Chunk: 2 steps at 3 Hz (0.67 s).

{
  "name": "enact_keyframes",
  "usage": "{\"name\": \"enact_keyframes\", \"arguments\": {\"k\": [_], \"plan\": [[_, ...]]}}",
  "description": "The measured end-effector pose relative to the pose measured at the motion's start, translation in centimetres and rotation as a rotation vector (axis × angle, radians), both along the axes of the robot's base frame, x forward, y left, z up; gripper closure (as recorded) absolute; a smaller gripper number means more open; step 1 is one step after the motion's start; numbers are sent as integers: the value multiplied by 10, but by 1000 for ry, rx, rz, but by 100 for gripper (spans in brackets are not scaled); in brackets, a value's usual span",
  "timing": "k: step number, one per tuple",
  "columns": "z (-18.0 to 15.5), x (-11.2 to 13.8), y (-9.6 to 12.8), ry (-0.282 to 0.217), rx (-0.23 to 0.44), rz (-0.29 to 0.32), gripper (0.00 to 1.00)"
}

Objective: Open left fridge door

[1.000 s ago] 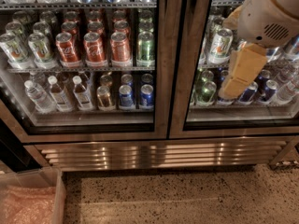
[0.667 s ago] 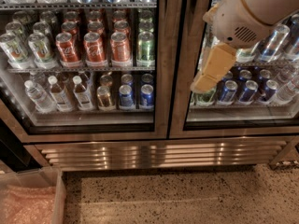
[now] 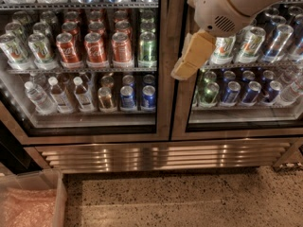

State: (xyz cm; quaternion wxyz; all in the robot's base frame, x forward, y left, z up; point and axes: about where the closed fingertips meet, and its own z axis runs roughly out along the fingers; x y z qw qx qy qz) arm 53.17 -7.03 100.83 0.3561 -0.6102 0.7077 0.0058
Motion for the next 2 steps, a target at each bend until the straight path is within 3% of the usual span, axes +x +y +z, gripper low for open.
{"name": "enact_keyframes", "arguments": {"k": [1, 2], "plan": [[-12, -2, -16, 24, 46, -100, 0], [-32, 15, -17, 49, 91, -137, 0]]}}
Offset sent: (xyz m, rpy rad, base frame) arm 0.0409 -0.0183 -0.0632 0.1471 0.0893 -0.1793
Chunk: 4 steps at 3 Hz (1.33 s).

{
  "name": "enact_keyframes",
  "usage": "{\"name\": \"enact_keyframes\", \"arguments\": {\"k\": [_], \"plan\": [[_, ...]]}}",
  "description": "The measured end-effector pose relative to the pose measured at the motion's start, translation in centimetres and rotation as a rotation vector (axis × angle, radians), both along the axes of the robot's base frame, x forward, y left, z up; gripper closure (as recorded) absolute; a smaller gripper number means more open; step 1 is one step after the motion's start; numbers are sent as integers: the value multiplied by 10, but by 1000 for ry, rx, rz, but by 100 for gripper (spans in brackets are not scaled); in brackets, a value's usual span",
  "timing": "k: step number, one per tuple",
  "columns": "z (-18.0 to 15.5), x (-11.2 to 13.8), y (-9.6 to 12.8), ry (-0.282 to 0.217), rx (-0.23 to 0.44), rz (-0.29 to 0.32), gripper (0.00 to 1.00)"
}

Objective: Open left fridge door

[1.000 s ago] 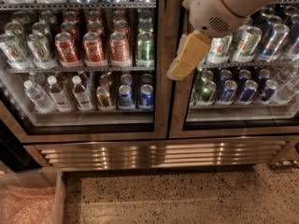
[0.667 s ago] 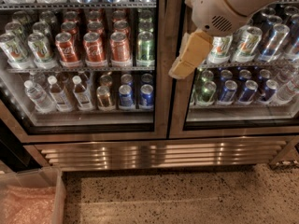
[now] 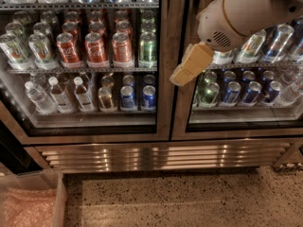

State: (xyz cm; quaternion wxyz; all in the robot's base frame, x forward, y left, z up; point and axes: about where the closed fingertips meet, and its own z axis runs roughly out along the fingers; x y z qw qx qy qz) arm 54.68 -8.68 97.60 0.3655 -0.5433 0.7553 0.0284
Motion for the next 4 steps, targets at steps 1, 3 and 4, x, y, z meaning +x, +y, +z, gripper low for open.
{"name": "enact_keyframes", "arguments": {"k": [1, 3, 4], "plan": [[-12, 21, 4, 3, 46, -14, 0], [-14, 44, 23, -9, 99, 8, 0], [-11, 47, 27, -22, 111, 26, 0]]}}
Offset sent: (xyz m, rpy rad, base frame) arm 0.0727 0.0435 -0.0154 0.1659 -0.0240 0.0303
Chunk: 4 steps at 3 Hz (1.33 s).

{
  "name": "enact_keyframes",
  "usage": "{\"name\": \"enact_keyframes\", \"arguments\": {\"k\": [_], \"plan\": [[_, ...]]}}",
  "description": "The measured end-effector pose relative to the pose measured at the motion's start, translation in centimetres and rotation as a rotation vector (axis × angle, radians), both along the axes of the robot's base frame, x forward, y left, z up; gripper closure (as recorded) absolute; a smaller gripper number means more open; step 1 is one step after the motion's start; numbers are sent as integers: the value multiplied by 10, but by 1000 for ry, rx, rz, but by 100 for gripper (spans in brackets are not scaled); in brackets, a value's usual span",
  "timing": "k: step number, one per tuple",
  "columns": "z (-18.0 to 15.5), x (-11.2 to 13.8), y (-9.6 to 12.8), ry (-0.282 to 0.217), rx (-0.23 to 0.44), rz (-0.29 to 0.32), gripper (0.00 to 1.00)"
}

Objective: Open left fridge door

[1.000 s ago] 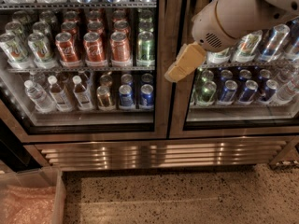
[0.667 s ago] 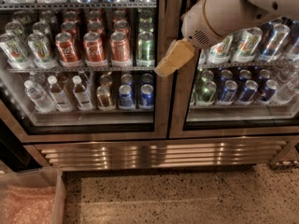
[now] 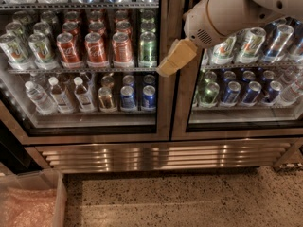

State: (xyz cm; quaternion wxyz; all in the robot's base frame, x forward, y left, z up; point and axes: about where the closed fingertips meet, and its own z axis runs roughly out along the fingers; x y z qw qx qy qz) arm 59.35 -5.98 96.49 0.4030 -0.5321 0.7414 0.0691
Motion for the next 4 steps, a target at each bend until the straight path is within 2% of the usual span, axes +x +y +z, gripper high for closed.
{"name": "enact_keyframes", "arguments": {"k": [2, 4], "plan": [[11, 3, 4, -47, 11, 15, 0], [17, 1, 9, -72, 10, 28, 0]]}}
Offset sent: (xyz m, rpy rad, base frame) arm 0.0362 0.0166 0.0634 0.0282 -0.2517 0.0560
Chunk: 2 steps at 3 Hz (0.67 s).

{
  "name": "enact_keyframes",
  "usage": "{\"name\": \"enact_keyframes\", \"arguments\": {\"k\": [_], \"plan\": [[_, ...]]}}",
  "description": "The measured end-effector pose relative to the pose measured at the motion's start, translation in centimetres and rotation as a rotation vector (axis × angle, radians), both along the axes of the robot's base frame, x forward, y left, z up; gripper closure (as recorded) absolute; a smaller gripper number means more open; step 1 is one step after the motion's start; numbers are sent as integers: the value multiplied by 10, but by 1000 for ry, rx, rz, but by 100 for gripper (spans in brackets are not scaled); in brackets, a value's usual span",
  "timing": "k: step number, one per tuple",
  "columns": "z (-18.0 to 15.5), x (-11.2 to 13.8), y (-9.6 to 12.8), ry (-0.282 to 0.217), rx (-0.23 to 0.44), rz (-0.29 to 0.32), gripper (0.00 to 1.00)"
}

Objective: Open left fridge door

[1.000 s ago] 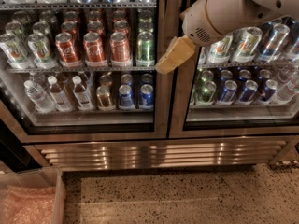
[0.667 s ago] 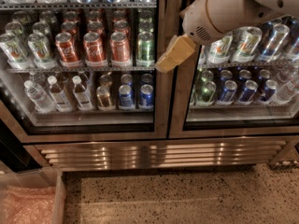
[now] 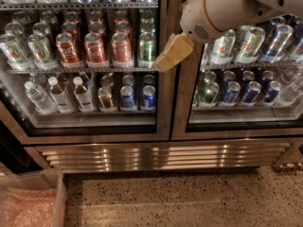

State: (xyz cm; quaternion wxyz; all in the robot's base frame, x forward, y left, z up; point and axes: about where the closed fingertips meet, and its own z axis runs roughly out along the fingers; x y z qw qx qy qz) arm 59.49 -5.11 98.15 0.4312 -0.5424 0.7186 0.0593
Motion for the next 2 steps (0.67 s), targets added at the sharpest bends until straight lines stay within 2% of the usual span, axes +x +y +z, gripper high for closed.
{"name": "enact_keyframes", "arguments": {"k": [1, 2], "plan": [[33, 7, 16, -90, -5, 55, 0], [37, 7, 17, -101, -6, 64, 0]]}}
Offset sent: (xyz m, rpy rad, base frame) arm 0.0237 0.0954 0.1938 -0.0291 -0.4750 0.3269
